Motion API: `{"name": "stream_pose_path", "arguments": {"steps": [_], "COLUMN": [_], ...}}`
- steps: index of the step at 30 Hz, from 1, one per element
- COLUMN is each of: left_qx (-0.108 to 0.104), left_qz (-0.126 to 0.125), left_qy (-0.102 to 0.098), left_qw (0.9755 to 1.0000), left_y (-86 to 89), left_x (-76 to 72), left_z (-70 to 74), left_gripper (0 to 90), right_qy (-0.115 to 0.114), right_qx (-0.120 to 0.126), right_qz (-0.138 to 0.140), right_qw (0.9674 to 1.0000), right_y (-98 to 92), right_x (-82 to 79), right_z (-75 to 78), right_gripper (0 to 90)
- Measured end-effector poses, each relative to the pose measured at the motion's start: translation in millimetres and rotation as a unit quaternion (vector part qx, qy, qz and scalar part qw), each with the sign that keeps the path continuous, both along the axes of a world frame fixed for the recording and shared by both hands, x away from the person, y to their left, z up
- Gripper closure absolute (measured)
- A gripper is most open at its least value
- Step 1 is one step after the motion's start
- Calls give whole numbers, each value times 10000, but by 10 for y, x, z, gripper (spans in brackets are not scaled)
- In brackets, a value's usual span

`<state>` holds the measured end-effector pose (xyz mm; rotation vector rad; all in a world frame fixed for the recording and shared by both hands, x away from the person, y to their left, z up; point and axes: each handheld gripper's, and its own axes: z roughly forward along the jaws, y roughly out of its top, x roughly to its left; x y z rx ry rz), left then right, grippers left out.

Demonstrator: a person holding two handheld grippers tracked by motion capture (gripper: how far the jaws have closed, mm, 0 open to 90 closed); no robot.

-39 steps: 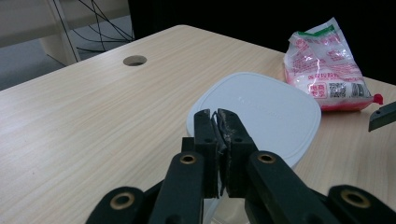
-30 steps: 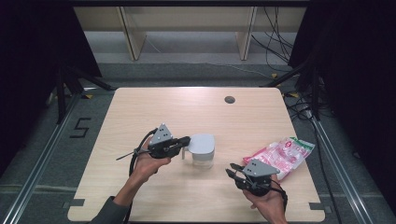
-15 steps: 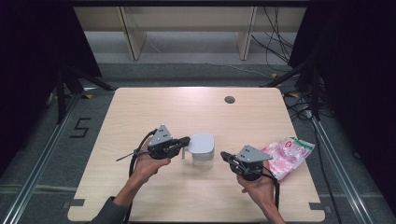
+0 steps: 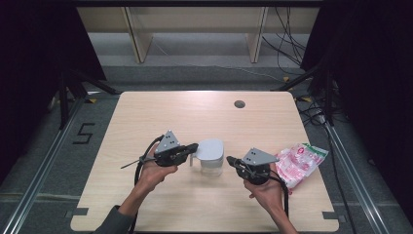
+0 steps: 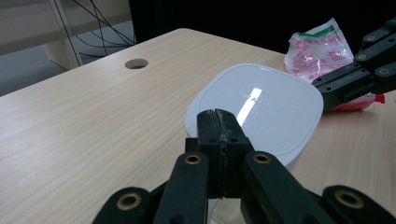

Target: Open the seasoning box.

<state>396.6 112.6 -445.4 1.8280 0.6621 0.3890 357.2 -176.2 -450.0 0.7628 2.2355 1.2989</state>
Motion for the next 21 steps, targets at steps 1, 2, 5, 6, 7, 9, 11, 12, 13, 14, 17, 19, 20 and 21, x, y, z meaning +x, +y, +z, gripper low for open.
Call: {"name": "stream_pose_path", "arguments": {"steps": [1,2,5,6,7,9,11,12,13,14,17,19,20,21], "left_qx": [-2,11,-4,-7,-21,-23,-16,-16,-13,-9,6,24,26,47], "left_qz": [1,15,15,-4,7,5,8,8,7,7,5,7,11,-23], "left_qy": [-2,-5,-20,-16,2,1,-6,-6,-10,-18,-44,-56,-56,-77], "left_qw": [10000,10000,10000,10000,10000,10000,10000,10000,10000,10000,10000,10000,10000,10000], "left_y": [0,-1,2,5,5,4,3,3,4,4,9,14,17,31], "left_x": [-1,-3,-4,-2,-2,-1,-1,-1,-1,-2,0,1,1,13], "left_z": [-1,0,-6,-6,-7,-7,-7,-7,-7,-8,-8,-8,-9,-6], "left_gripper": [889,889,889,889,889,888,889,888,888,888,887,886,881,868], "right_qy": [49,71,93,102,123,6,55,55,4,-25,-34,22,11,43], "right_qx": [-21,-34,-23,-67,-29,-35,-31,-31,-31,-21,-37,-34,13,-62], "right_qz": [-7,-9,12,33,62,46,54,54,66,72,73,98,62,174], "right_qw": [10000,10000,10000,9999,9999,10000,10000,10000,10000,10000,10000,9999,10000,9998], "right_y": [2,5,33,37,56,72,102,102,122,128,125,124,136,135], "right_x": [0,6,18,24,24,31,27,27,49,52,49,48,45,53], "right_z": [7,9,0,5,2,17,26,26,18,20,51,70,71,83], "right_gripper": [900,900,900,900,900,900,900,900,900,900,900,900,900,900]}}
